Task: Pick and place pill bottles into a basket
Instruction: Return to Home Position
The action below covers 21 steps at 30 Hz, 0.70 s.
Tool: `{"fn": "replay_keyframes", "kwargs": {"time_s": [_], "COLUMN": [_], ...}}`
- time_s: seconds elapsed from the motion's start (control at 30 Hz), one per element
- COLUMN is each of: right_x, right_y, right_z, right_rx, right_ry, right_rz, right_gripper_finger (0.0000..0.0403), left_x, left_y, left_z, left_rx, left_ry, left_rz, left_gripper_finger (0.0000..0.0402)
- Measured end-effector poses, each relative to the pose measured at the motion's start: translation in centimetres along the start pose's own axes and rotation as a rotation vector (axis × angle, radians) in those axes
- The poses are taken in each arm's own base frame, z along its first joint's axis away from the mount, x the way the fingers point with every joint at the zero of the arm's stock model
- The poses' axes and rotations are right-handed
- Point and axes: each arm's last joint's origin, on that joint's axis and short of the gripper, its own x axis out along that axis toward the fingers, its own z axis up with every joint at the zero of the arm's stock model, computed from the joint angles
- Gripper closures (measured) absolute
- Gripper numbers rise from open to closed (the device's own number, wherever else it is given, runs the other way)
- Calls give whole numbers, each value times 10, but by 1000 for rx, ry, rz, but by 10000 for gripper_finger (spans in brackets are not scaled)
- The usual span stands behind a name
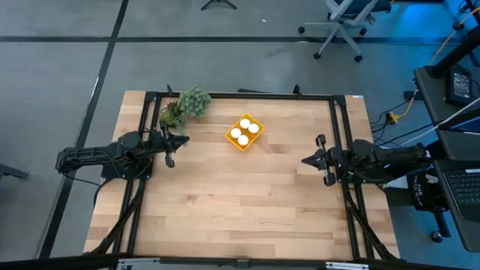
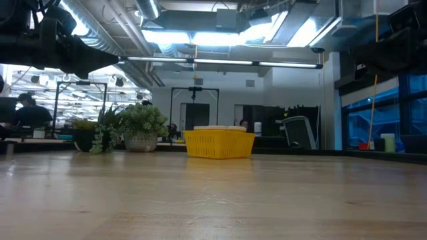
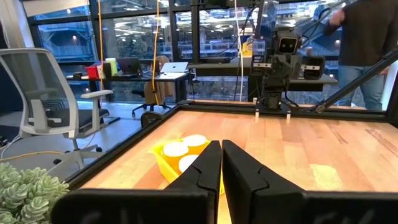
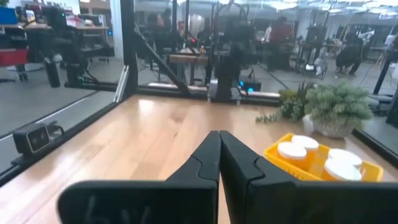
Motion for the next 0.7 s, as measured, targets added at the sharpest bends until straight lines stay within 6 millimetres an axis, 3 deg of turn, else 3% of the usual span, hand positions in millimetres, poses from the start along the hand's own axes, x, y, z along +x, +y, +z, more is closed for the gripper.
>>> {"fn": "replay_keyframes", "kwargs": {"time_s": [0.7], "right_x": [0], "right_y": [0], "right_z": [5], "right_rx": [-51], "right_ry": [-56], "right_rz": [-5], "right_gripper_finger": [393], "left_x": [0], "left_y": [0], "left_z": [0], "left_rx": [0], "left_ry": [0], "left_rz": [0], "left_gripper_finger": [392]}}
